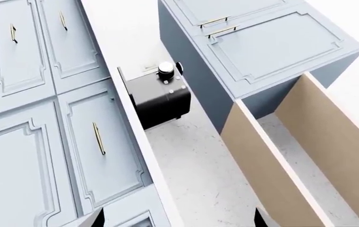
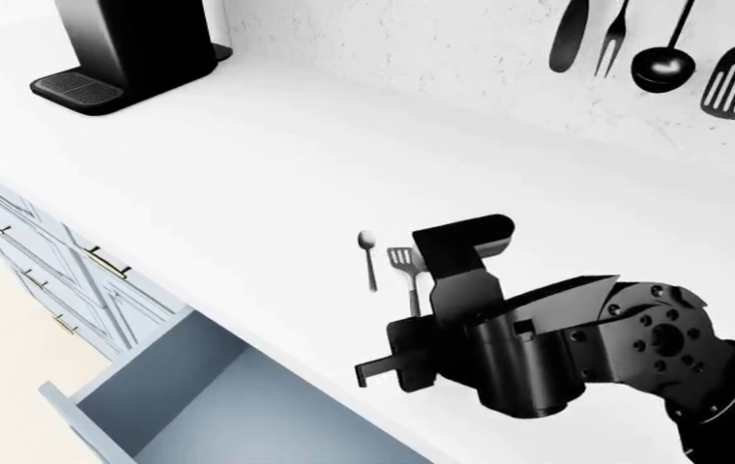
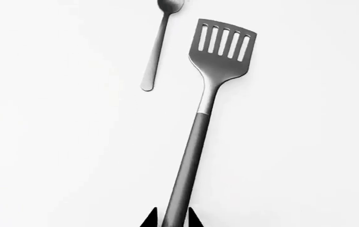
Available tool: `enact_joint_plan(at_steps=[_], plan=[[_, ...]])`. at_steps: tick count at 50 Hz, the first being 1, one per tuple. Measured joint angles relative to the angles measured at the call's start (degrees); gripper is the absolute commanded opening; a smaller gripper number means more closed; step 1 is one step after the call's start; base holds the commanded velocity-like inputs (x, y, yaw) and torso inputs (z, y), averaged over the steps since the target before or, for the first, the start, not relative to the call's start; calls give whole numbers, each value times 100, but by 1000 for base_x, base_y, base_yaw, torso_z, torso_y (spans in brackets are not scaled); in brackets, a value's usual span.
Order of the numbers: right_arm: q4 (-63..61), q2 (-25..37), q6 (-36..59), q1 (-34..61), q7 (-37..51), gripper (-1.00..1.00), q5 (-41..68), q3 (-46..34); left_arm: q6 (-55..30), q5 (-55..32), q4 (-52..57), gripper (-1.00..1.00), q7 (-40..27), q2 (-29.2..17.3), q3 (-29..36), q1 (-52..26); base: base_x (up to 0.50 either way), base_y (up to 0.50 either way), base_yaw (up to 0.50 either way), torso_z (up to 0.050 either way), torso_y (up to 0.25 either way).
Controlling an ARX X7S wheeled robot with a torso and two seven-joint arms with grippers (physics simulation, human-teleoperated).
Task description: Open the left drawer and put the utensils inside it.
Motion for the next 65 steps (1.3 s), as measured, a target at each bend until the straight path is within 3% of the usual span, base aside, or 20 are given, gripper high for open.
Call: enact_joint_plan(at_steps=[22, 43, 65], plan=[[-40, 495, -1209, 7, 484, -100, -1052, 575, -143, 59, 170, 100, 1, 94, -165, 37, 0, 0, 0, 0, 0], [-2146, 691, -57, 891, 74, -100, -8, 521, -28, -25, 91, 100, 1, 41, 54, -14, 0, 0, 0, 0, 0], [-3516, 378, 896, 1222, -477, -100, 948, 56, 56, -56, -18, 100, 1, -12, 190, -74, 0, 0, 0, 0, 0]])
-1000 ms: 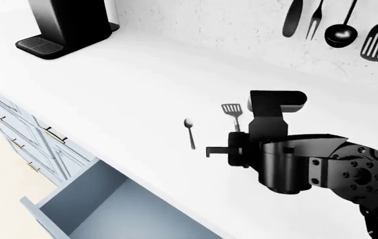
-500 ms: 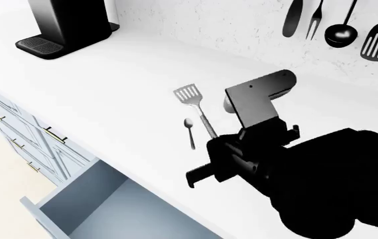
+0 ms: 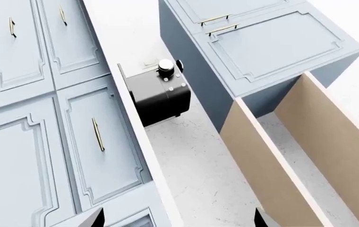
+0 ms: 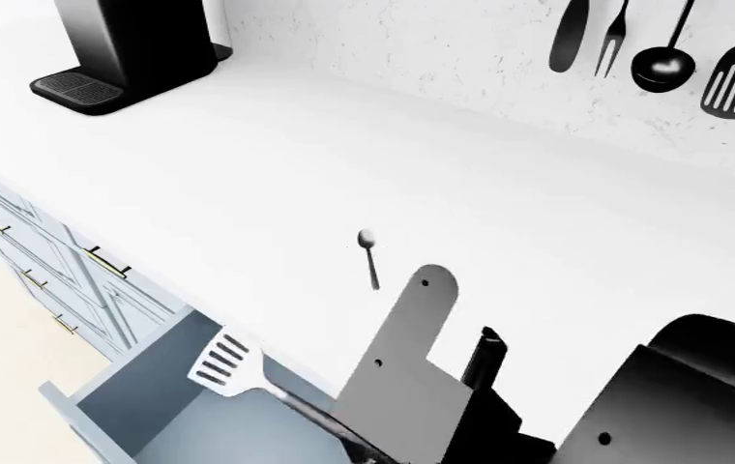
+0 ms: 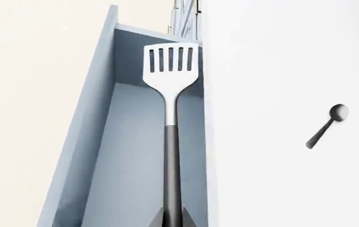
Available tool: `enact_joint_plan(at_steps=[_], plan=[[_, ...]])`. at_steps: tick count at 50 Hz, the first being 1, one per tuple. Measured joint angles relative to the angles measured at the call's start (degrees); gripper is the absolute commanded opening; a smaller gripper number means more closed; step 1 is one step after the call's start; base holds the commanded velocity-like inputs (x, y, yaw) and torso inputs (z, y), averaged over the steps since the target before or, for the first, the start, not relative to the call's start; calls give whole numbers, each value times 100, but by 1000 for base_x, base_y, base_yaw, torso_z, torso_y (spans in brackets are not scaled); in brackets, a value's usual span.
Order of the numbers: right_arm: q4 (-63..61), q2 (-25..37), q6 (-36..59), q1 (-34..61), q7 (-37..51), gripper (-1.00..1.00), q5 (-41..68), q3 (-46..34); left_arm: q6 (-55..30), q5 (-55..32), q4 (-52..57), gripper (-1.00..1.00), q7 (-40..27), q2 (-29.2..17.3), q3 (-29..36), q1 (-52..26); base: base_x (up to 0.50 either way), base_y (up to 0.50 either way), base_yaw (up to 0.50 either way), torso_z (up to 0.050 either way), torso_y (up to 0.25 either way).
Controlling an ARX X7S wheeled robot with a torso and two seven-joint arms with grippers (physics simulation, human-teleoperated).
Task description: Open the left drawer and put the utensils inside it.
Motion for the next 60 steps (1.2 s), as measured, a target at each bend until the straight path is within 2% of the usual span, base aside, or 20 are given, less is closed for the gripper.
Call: enact_joint_plan(at_steps=[35, 36, 60], plan=[[-217, -61, 544, -3, -295, -100, 50, -385, -24, -12, -79, 100, 0, -23, -1, -28, 0, 0, 0, 0, 0], [-215, -62, 546, -1, -295, 100, 45, -388, -26, -12, -77, 100, 0, -21, -5, -26, 0, 0, 0, 0, 0], [-150, -48, 490, 142, -315, 100, -153, -227, -85, -7, -15, 100, 0, -2, -75, 18, 0, 0, 0, 0, 0]])
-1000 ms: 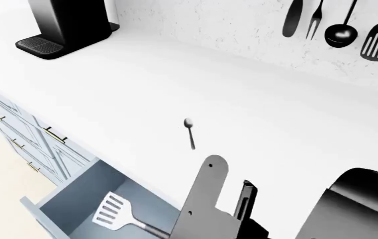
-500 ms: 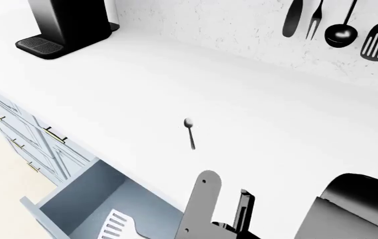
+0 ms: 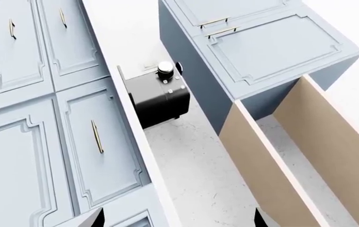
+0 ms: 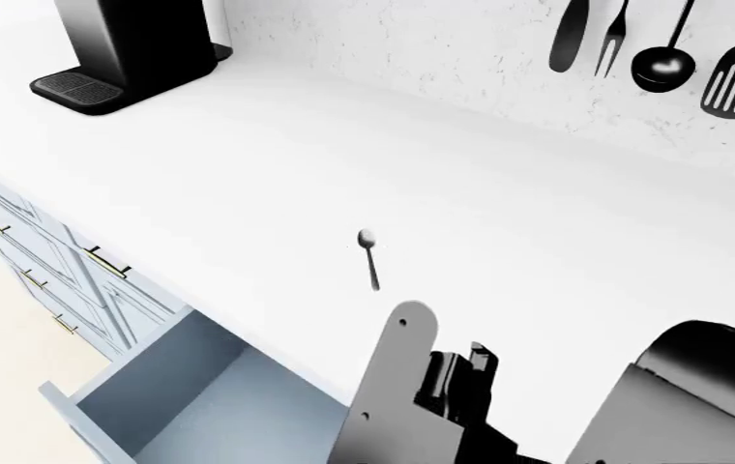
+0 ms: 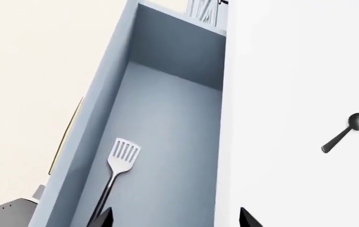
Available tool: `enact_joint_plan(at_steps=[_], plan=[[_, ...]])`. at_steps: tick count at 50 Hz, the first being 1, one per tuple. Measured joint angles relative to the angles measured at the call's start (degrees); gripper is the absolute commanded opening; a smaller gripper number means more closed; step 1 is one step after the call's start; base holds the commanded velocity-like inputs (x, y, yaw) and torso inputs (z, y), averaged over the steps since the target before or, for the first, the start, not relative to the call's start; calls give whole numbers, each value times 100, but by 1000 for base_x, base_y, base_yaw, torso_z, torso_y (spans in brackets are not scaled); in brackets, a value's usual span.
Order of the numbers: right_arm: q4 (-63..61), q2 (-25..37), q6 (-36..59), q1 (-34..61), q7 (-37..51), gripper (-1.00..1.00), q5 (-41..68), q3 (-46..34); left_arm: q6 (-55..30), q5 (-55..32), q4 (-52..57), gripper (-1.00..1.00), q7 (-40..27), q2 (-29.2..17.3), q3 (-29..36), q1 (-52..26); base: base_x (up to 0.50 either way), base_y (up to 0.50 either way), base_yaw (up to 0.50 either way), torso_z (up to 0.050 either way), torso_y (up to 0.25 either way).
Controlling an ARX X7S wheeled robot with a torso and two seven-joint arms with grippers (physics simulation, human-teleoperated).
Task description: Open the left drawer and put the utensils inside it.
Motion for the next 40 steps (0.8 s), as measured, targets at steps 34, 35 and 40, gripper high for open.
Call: enact_joint_plan(at_steps=[34, 35, 40], plan=[[1655, 301, -627, 911, 229, 100, -354, 769, 43, 2, -99, 100, 0, -38, 73, -60, 0, 0, 0, 0, 0], [1786, 271, -661, 936, 265, 100, -376, 755, 49, 2, -106, 100, 0, -41, 81, -65, 0, 0, 0, 0, 0], [2386, 87, -831, 1030, 420, 100, -499, 676, 77, 1, -135, 100, 0, -53, 119, -87, 0, 0, 0, 0, 0]])
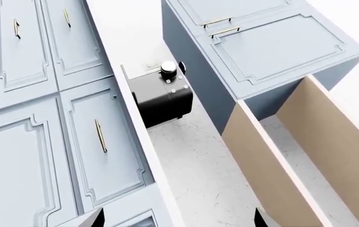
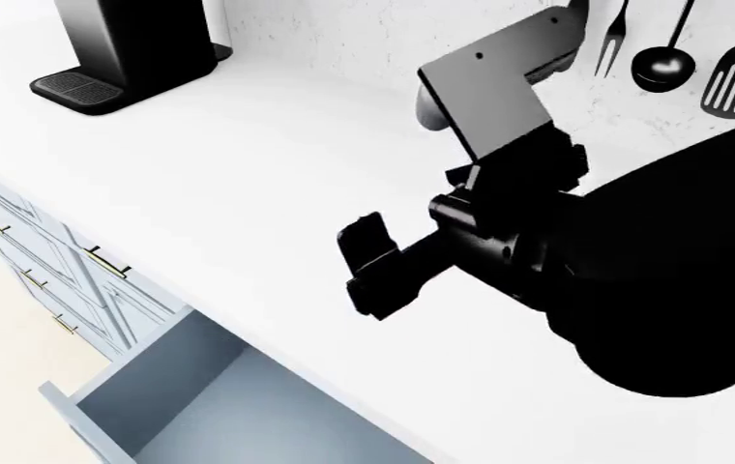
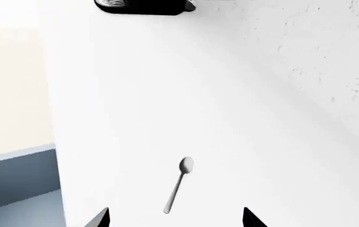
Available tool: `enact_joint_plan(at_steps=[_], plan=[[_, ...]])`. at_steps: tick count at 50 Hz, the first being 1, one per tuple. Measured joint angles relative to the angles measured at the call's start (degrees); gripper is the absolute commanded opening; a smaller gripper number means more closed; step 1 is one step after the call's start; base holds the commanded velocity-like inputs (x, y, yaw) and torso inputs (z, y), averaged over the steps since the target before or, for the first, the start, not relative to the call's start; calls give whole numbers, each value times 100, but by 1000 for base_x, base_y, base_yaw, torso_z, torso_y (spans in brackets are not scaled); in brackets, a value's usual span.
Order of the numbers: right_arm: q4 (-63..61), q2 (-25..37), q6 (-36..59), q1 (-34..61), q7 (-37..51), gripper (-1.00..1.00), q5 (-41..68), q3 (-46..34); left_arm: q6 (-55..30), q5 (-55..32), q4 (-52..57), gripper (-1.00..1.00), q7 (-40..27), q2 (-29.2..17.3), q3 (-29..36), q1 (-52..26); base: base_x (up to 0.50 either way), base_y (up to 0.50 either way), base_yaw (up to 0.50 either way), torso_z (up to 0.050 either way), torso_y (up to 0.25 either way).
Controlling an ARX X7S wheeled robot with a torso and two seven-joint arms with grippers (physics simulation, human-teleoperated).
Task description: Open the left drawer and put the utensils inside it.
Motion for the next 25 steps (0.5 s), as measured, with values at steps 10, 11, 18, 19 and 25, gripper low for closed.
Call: enact_joint_plan(at_steps=[10, 11, 18, 19, 25], plan=[[1121, -443, -304, 66, 185, 100, -222, -202, 38, -4, -72, 100, 0, -27, 63, -46, 0, 0, 0, 0, 0], [1203, -487, -327, 70, 209, 100, -236, -226, 40, -5, -78, 100, 0, -29, 69, -50, 0, 0, 0, 0, 0], [1834, -838, -470, 182, 400, 100, -216, -367, 37, -9, -109, 100, 0, -43, 94, -69, 0, 0, 0, 0, 0], [1926, -888, -492, 203, 407, 100, -219, -378, 34, -10, -111, 100, 0, -45, 94, -70, 0, 0, 0, 0, 0], [2481, -1146, -647, 286, 321, 100, -301, -409, 16, -11, -125, 100, 0, -53, 87, -71, 0, 0, 0, 0, 0]])
